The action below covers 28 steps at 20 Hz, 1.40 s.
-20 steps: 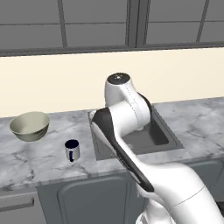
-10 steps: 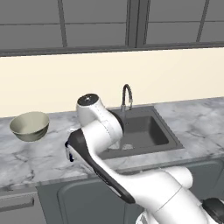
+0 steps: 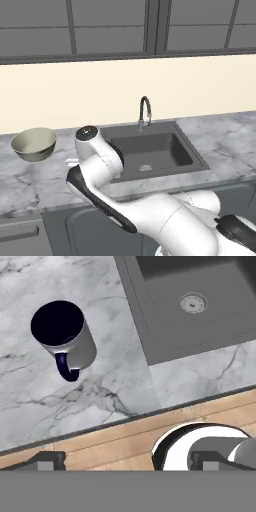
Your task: Pick the mug and place it in the sink. Pick the bowl and place it in the open cabinet and then close the cabinet.
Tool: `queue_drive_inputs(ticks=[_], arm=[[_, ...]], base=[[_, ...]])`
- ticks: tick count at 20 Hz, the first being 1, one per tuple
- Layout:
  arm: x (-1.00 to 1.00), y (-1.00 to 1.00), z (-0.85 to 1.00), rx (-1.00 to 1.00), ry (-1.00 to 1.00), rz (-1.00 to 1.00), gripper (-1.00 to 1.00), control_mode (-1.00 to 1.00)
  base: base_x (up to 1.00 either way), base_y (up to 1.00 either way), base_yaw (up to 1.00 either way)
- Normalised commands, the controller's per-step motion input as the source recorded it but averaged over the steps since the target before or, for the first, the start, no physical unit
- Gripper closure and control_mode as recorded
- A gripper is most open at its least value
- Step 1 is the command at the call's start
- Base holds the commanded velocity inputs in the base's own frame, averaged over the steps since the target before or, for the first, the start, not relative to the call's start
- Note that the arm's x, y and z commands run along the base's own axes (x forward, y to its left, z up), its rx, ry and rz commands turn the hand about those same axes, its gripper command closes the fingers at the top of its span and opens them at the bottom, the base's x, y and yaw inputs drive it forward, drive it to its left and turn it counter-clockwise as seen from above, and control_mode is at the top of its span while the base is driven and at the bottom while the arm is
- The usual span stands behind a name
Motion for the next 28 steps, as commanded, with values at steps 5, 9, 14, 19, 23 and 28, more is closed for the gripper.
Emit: queue_drive_inputs(ticks=[5, 9, 14, 19, 23, 28], arm=[[0.67, 0.27, -0.34, 0.00, 0.00, 0.13, -1.00, -1.00], [0.56, 0.32, -0.32, 0.00, 0.00, 0.04, -1.00, -1.00], [0.28, 0.44, -0.29, 0.00, 0.01, -0.01, -1.00, -1.00], [0.14, 0.30, -0.10, 0.00, 0.00, -0.07, -1.00, -1.00], [0.06, 0.10, -0.08, 0.00, 0.00, -0.11, -1.00, -1.00], [0.08, 0.00, -0.12, 0.00, 0.00, -0.05, -1.00, -1.00]], base=[[0.00, 0.00, 0.00], [0.00, 0.00, 0.00], [0.00, 0.00, 0.00], [0.00, 0.00, 0.00], [0.00, 0.00, 0.00], [0.00, 0.00, 0.00]])
